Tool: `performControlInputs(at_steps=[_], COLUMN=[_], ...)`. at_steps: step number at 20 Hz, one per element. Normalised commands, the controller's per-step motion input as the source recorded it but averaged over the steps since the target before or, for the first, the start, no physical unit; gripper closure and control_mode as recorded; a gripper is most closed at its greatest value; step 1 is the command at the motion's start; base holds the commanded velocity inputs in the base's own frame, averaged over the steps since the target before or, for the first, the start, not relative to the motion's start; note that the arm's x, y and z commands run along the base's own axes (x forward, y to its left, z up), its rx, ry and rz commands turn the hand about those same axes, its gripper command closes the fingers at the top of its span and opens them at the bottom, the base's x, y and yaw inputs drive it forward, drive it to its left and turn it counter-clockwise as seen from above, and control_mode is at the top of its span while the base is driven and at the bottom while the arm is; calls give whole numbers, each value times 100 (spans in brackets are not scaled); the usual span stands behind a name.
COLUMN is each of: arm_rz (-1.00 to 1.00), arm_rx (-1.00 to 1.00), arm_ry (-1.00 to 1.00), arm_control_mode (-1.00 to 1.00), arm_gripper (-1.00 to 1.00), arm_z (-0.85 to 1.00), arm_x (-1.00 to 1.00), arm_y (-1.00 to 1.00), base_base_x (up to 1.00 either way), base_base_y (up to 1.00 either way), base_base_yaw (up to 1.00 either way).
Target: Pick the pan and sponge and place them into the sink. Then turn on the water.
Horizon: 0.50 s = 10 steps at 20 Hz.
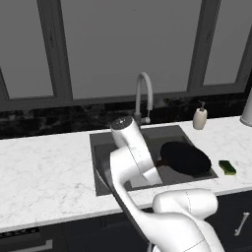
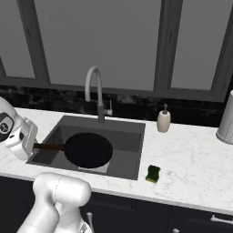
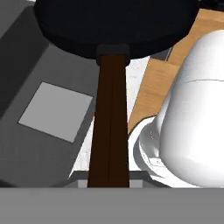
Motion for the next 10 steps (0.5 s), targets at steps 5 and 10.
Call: performControlInputs(at_steps=[5,10], arm_rz=[-3,0], arm_rx=[-5,0], arm_ry=[4,22], arm_control_mode=[-100,-100], arm_gripper=[100,100], arm_z=[-6,-22], arm_x=[89,77], arm_y=[29,0], base_base_x=[0,0], base_base_y=[0,0], base_base_yaw=[0,0])
